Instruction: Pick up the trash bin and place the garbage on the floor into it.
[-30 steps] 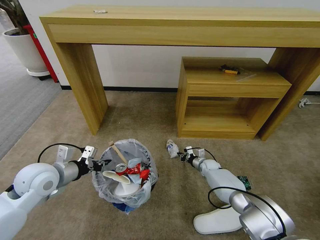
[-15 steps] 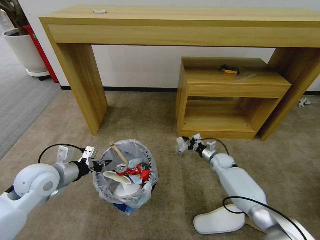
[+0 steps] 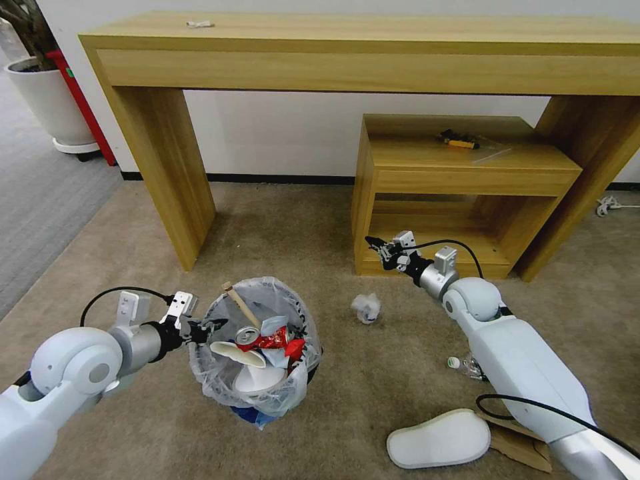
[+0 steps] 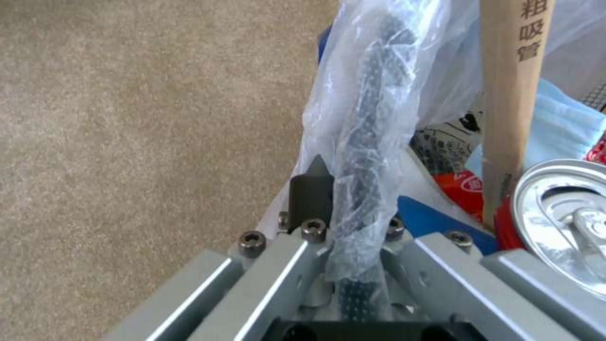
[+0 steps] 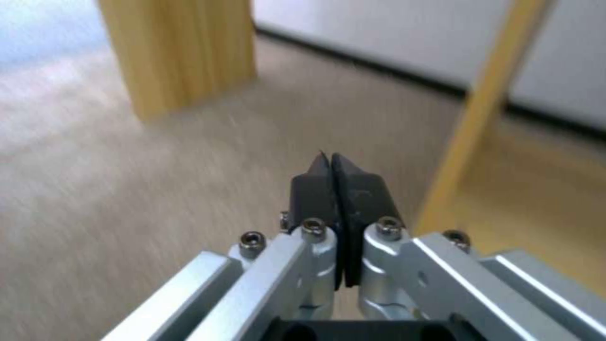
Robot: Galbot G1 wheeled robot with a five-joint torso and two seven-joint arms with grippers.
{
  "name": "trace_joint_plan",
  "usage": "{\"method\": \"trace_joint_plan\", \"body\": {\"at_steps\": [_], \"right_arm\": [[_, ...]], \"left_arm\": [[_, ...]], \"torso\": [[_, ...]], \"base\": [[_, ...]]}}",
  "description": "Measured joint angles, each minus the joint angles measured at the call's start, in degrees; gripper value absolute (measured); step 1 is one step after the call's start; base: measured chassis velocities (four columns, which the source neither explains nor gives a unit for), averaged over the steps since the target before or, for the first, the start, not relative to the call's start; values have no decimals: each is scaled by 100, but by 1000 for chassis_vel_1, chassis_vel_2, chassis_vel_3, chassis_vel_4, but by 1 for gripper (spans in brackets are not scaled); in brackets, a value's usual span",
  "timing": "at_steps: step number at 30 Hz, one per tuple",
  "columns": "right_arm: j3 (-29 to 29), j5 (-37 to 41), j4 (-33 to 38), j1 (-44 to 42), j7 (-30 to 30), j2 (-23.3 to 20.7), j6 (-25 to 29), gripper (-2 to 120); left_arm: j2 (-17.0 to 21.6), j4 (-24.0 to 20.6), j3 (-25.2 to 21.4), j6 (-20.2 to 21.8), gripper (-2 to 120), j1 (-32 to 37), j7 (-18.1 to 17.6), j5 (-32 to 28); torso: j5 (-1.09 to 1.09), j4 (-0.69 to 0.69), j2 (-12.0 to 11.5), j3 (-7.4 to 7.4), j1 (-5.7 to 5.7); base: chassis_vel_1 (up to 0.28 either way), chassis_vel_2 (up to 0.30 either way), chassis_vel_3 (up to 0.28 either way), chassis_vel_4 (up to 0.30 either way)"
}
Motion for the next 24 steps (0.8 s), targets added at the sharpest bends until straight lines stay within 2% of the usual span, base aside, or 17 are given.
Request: {"method": "trace_joint_plan", "body": {"at_steps": [2,4,6,7,9,12,14,15,18,21,22,23,24], "right_arm": [[-87,-142,-589,84,96,183,-37,14],[-108,-222,-860,134,115,276,-69,17],[-150,-302,-1557,267,70,481,-110,29],[-150,-302,-1557,267,70,481,-110,29],[-189,-135,-1679,267,-17,465,-259,36],[-258,124,-1495,144,-47,354,-459,47],[-333,441,-1126,-62,245,325,-811,56],[-333,441,-1126,-62,245,325,-811,56],[-397,1014,-748,-332,981,459,-1485,70],[-409,1251,-667,-413,1236,522,-1763,76],[-452,1608,-636,-475,1573,592,-2031,86],[-452,1608,-636,-475,1573,592,-2031,86],[-478,1764,-665,-485,1726,650,-2131,91]], "left_arm": [[13,0,-11,0,0,2,2,2],[21,-1,-12,0,0,2,4,1],[35,0,-12,0,0,-5,8,1],[35,0,-12,0,0,-5,8,1],[36,11,-13,0,0,-6,14,4],[26,46,-10,0,0,-11,18,18],[1,75,22,0,0,-44,25,38],[1,75,22,0,0,-44,25,38],[-22,92,52,0,0,-89,27,43],[-22,95,53,0,0,-93,27,43],[-20,104,48,0,0,-78,27,43],[-20,104,48,0,0,-78,27,43],[-19,112,44,0,0,-65,27,47]], "torso": [[2,-1,0,1,0],[4,0,0,1,0],[2,1,-1,1,0],[2,1,-1,1,0],[3,0,0,2,0],[-2,-2,0,1,0],[2,-2,-1,1,0],[2,-2,-1,1,0],[2,0,-1,1,0],[3,1,0,0,0],[-1,0,-1,0,0],[-1,0,-1,0,0],[0,-2,0,1,0]], "base": [[0,0,0,0],[0,0,0,0],[0,0,0,0],[0,0,0,0],[0,0,0,0],[0,0,0,0],[0,0,0,0],[0,0,0,0],[0,0,0,0],[0,0,0,0],[0,0,0,0],[0,0,0,0],[0,0,0,0]]}}
